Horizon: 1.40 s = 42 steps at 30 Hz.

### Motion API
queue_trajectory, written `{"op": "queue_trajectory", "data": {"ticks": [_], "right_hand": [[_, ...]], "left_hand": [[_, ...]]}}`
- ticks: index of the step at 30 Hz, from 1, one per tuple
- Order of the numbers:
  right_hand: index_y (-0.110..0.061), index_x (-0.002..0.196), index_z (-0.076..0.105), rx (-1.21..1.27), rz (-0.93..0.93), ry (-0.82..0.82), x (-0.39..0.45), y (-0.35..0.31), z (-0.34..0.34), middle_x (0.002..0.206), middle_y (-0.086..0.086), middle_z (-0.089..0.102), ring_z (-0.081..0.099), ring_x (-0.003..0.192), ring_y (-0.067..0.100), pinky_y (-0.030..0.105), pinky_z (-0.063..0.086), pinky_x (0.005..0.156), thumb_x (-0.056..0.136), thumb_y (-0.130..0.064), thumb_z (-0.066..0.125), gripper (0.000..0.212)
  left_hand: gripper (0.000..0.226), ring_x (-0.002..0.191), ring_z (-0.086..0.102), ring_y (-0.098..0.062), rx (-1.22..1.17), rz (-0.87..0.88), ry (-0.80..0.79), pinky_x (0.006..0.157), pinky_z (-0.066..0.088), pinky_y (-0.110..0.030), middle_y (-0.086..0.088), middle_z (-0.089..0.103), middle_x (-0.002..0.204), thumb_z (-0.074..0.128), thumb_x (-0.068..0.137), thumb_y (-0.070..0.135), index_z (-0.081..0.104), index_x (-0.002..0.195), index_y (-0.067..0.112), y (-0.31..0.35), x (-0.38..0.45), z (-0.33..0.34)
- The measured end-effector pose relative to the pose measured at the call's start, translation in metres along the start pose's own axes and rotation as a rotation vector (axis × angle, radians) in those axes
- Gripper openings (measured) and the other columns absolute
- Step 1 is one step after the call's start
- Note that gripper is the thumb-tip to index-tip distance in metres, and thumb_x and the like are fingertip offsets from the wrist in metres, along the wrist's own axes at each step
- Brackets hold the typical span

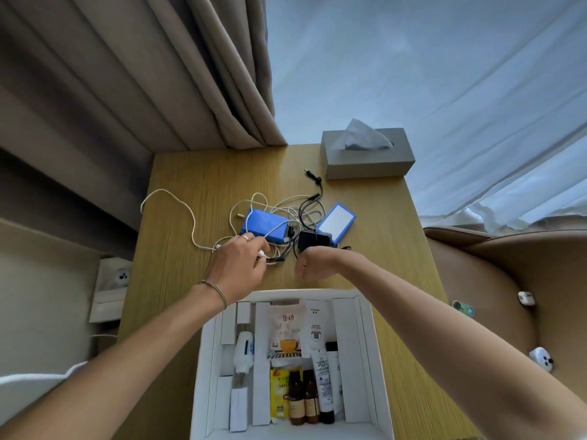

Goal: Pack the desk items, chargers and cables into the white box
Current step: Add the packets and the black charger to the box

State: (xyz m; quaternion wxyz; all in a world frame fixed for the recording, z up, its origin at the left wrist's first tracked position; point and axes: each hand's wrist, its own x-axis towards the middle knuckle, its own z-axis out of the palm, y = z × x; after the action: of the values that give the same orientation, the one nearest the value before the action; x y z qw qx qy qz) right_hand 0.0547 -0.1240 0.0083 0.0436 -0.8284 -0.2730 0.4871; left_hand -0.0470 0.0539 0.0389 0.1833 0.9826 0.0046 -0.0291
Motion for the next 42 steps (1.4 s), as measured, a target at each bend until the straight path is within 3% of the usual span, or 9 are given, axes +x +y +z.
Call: {"op": "queue_trajectory", "data": {"ticks": [6, 12, 16, 20, 26, 32, 37, 39, 42], "right_hand": [[-0.005, 0.124, 0.068, 0.039, 0.013, -0.165, 0.032, -0.008, 0.009, 0.113, 0.011, 0.072, 0.069, 0.098, 0.026, 0.039, 0.059, 0.091, 0.095, -0.012, 0.057, 0.032], [0.001, 0.112, 0.069, 0.011, 0.061, -0.214, 0.049, -0.011, 0.015, 0.091, 0.012, 0.068, 0.065, 0.081, 0.025, 0.036, 0.058, 0.08, 0.094, -0.018, 0.06, 0.028], [-0.001, 0.09, 0.07, -0.059, 0.047, -0.197, 0.054, -0.01, 0.02, 0.077, 0.009, 0.067, 0.063, 0.07, 0.023, 0.033, 0.055, 0.069, 0.091, -0.016, 0.061, 0.017], [-0.01, 0.064, 0.058, -0.189, 0.019, -0.149, 0.057, -0.01, 0.024, 0.063, 0.004, 0.063, 0.06, 0.058, 0.017, 0.028, 0.048, 0.057, 0.089, -0.012, 0.059, 0.026], [-0.014, 0.061, 0.05, -0.391, -0.095, -0.046, 0.054, -0.012, 0.023, 0.062, 0.001, 0.053, 0.049, 0.053, 0.015, 0.025, 0.037, 0.045, 0.088, -0.008, 0.059, 0.029], [-0.008, 0.077, 0.061, -0.42, -0.162, 0.053, 0.047, -0.011, 0.022, 0.063, 0.002, 0.049, 0.054, 0.065, 0.026, 0.031, 0.043, 0.057, 0.091, -0.01, 0.055, 0.015], [-0.003, 0.105, 0.069, -0.243, -0.134, -0.022, 0.036, -0.01, 0.013, 0.091, 0.012, 0.066, 0.06, 0.082, 0.03, 0.036, 0.048, 0.068, 0.098, -0.013, 0.05, 0.023], [-0.008, 0.1, 0.064, -0.12, -0.108, 0.01, 0.03, -0.007, 0.007, 0.09, 0.012, 0.066, 0.063, 0.08, 0.028, 0.038, 0.049, 0.066, 0.098, -0.007, 0.046, 0.018], [-0.02, 0.078, 0.05, 0.085, -0.109, 0.152, 0.018, 0.007, 0.0, 0.074, 0.01, 0.064, 0.068, 0.054, 0.024, 0.036, 0.056, 0.053, 0.098, -0.002, 0.035, 0.03]], "left_hand": [[0.014, 0.092, 0.062, -0.016, -0.076, -0.064, -0.058, 0.077, 0.052, -0.033, 0.004, 0.067, 0.097, 0.06, 0.09, 0.02, 0.068, 0.102, 0.019, -0.014, 0.008, 0.01], [0.013, 0.09, 0.061, -0.015, -0.123, -0.093, -0.105, 0.076, 0.053, -0.033, 0.006, 0.065, 0.096, 0.059, 0.091, 0.021, 0.068, 0.1, 0.021, -0.02, 0.016, 0.018], [0.013, 0.09, 0.061, -0.014, -0.137, -0.093, -0.125, 0.076, 0.052, -0.034, 0.005, 0.065, 0.097, 0.058, 0.092, 0.021, 0.067, 0.101, 0.021, -0.021, 0.022, 0.023], [0.013, 0.088, 0.061, -0.014, -0.115, -0.08, -0.147, 0.07, 0.047, -0.028, 0.004, 0.064, 0.095, 0.056, 0.094, 0.023, 0.066, 0.101, 0.022, -0.022, 0.031, 0.026], [0.013, 0.086, 0.061, -0.014, -0.095, -0.078, -0.172, 0.068, 0.041, -0.027, 0.005, 0.065, 0.096, 0.055, 0.093, 0.024, 0.065, 0.101, 0.024, -0.02, 0.042, 0.03], [0.015, 0.088, 0.062, -0.018, -0.092, -0.076, -0.198, 0.072, 0.046, -0.03, 0.004, 0.066, 0.094, 0.055, 0.093, 0.024, 0.066, 0.103, 0.024, -0.013, 0.053, 0.03], [0.016, 0.088, 0.062, -0.019, -0.094, -0.081, -0.217, 0.075, 0.049, -0.033, 0.004, 0.067, 0.094, 0.054, 0.094, 0.023, 0.067, 0.103, 0.023, -0.008, 0.058, 0.028], [0.016, 0.088, 0.063, -0.019, -0.099, -0.093, -0.226, 0.077, 0.052, -0.034, 0.003, 0.068, 0.094, 0.054, 0.093, 0.022, 0.067, 0.103, 0.022, -0.007, 0.061, 0.026], [0.018, 0.09, 0.064, -0.022, -0.103, -0.113, -0.245, 0.08, 0.054, -0.037, 0.0, 0.07, 0.097, 0.054, 0.093, 0.021, 0.067, 0.105, 0.02, -0.003, 0.069, 0.025]]}}
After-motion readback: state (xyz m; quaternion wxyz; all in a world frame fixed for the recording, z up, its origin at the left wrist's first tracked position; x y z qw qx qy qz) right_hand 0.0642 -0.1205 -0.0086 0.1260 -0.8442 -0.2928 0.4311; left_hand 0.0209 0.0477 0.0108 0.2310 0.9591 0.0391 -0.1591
